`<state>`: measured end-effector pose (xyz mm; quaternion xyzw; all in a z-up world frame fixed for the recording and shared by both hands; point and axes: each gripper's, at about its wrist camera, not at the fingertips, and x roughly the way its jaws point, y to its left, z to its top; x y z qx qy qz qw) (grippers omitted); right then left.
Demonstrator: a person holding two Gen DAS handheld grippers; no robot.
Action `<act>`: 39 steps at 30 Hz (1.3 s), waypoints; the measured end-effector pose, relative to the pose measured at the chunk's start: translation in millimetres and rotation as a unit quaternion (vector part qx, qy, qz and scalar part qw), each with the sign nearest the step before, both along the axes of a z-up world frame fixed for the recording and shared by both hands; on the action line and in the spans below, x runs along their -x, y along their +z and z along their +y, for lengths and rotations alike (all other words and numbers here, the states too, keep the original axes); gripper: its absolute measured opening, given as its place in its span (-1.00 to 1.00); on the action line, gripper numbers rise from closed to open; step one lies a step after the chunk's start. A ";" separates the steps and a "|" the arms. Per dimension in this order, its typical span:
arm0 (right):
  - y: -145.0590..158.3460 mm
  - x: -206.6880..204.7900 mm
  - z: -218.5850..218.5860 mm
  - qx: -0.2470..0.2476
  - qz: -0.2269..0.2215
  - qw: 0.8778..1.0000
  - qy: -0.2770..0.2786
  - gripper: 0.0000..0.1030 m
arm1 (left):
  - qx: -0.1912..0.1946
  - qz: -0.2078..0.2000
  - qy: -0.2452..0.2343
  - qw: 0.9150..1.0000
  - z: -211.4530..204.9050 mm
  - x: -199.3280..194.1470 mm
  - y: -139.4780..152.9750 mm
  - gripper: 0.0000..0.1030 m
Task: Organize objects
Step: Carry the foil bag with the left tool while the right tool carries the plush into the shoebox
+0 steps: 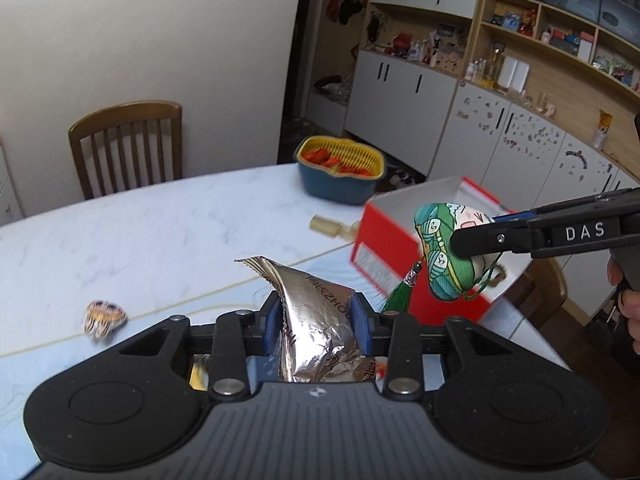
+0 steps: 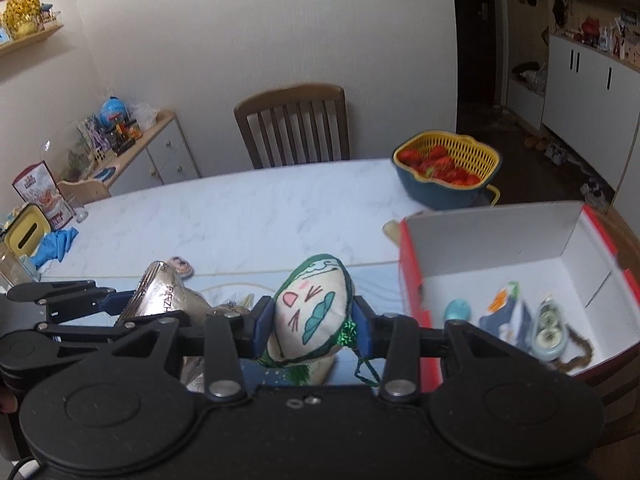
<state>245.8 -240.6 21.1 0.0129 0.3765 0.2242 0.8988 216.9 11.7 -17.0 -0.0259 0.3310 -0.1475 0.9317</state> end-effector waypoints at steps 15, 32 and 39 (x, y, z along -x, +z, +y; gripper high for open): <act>45.3 -13.9 -64.2 0.000 -0.052 0.998 -0.035 -0.23 | 0.000 -0.036 -0.051 0.998 -68.3 -33.4 57.8 -0.30; 22.8 -63.6 -154.8 0.024 -0.043 0.994 -0.093 -0.23 | -0.030 -0.014 -0.079 0.996 -182.0 -91.0 34.8 -0.30; 2.7 -88.8 -183.1 0.024 -0.029 0.994 -0.100 -0.22 | -0.045 0.002 -0.071 0.996 -222.2 -117.0 16.3 -0.30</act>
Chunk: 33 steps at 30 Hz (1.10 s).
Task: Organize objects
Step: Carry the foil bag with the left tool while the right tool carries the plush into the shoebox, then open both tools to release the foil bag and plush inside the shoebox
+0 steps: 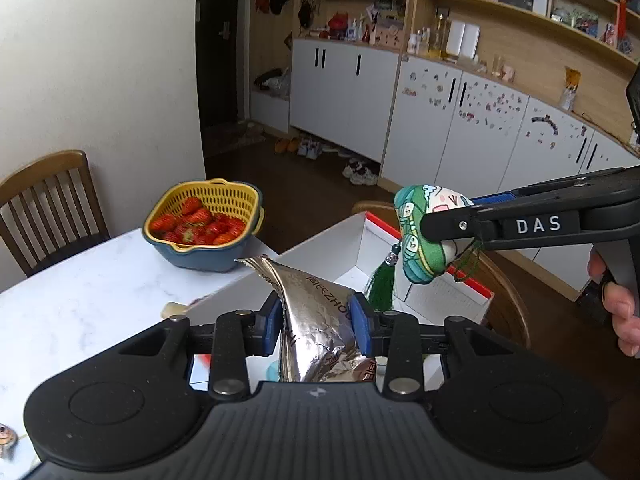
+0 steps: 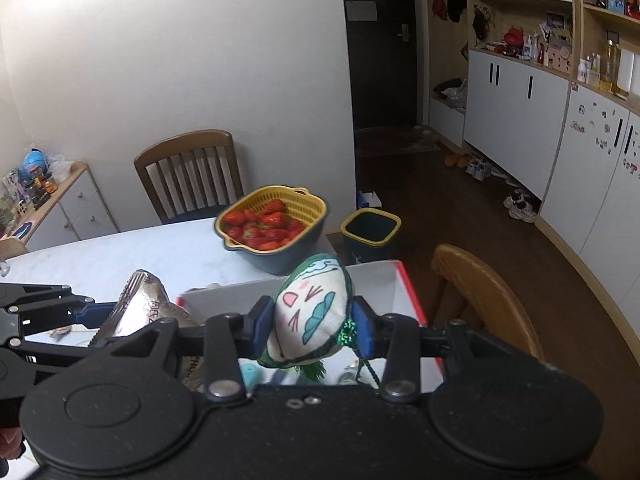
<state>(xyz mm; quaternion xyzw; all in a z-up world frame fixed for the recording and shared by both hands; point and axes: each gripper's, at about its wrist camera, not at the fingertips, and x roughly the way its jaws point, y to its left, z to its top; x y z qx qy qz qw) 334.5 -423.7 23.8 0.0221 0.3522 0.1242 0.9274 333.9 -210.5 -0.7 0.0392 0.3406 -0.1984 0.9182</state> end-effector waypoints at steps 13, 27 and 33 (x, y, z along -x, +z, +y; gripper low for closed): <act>-51.4 -62.2 -19.5 -0.015 0.044 0.999 0.002 -0.21 | -0.024 0.031 0.018 0.999 -57.5 -40.5 -39.8 -0.30; -116.5 -91.5 -12.3 -0.003 0.118 0.993 0.014 -0.21 | -0.047 0.074 0.026 0.996 -77.8 -53.2 -85.7 -0.31; -133.9 -96.7 -6.8 0.009 0.150 0.989 0.016 -0.18 | -0.047 0.091 0.041 0.994 -73.8 -59.5 -92.6 -0.31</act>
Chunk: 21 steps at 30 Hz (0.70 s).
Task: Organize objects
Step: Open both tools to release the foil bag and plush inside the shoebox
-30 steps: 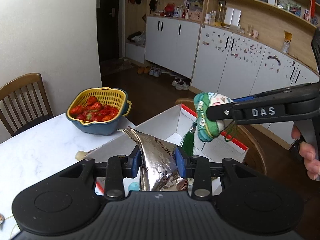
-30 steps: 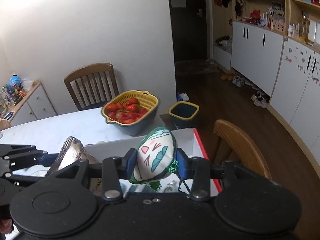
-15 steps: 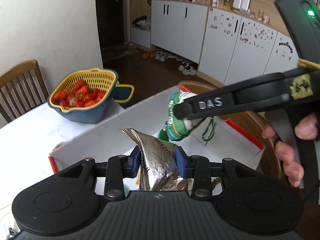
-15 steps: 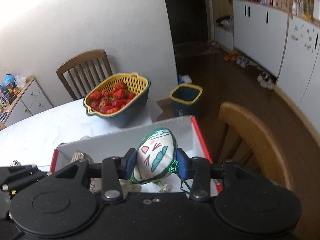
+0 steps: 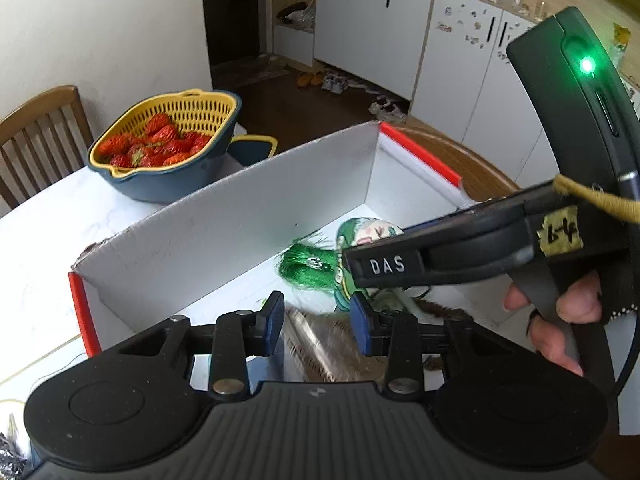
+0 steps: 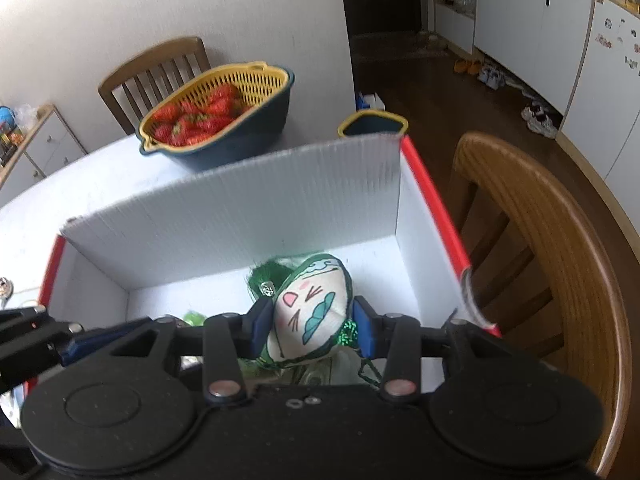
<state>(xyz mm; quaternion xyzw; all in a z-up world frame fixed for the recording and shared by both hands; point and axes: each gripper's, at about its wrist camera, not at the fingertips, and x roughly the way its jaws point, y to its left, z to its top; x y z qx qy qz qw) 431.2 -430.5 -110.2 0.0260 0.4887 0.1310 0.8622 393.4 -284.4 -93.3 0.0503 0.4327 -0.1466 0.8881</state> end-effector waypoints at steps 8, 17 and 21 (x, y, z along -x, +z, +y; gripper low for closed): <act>1.3 2.6 -4.7 -0.002 0.011 1.000 -0.005 0.06 | 0.003 0.018 -0.002 1.000 3.1 4.2 -4.9 -0.31; 18.2 17.5 -9.7 -0.016 0.004 1.000 0.000 0.21 | 0.026 0.014 0.002 1.000 6.0 19.6 6.6 -0.01; 28.6 26.2 -12.2 -0.028 0.000 1.000 0.003 0.21 | 0.033 0.009 0.005 0.999 8.9 26.3 13.4 0.01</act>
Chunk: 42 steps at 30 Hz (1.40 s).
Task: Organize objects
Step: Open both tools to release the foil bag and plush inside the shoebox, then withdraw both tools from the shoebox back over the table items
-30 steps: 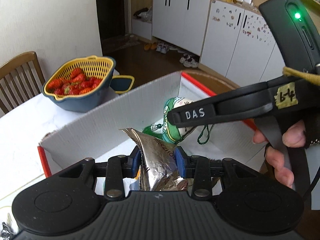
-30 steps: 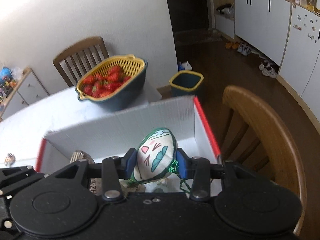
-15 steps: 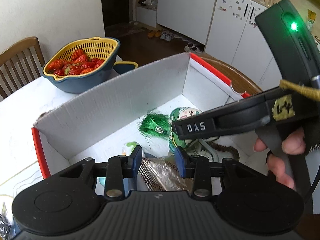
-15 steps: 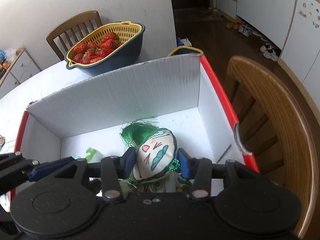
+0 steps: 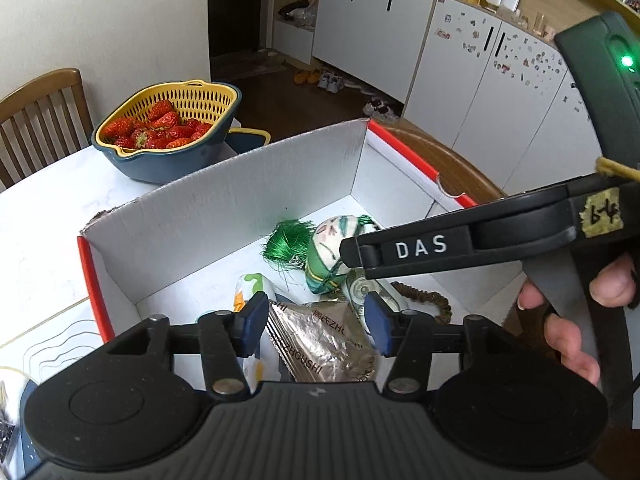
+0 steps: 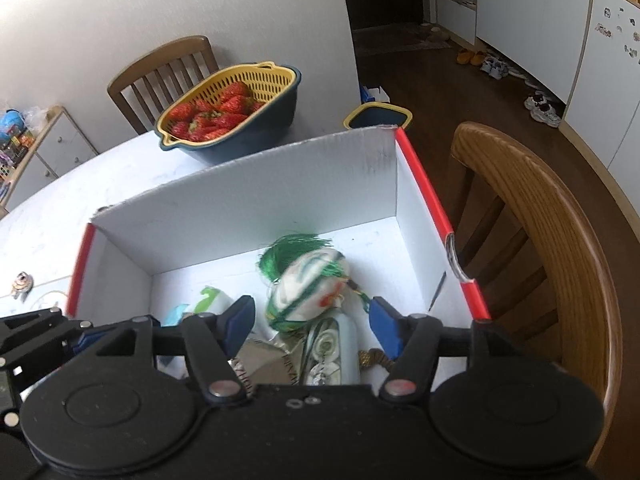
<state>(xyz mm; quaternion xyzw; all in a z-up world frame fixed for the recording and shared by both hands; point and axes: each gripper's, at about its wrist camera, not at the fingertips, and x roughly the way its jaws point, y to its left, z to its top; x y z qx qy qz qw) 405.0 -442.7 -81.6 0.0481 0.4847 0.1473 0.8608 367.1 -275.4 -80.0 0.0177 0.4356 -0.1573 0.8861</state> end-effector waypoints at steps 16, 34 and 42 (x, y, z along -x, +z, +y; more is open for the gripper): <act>49.7 51.8 -0.2 -0.032 -0.048 0.998 0.019 0.30 | 0.022 -0.030 0.003 0.999 30.1 41.2 32.6 0.09; 97.7 119.7 14.0 -0.054 -0.108 0.992 0.026 0.53 | 0.044 -0.091 0.017 0.995 89.5 94.4 94.8 0.36; 111.9 148.0 40.8 -0.047 -0.148 0.987 0.041 0.69 | 0.047 -0.097 0.038 0.993 127.5 112.5 107.5 0.44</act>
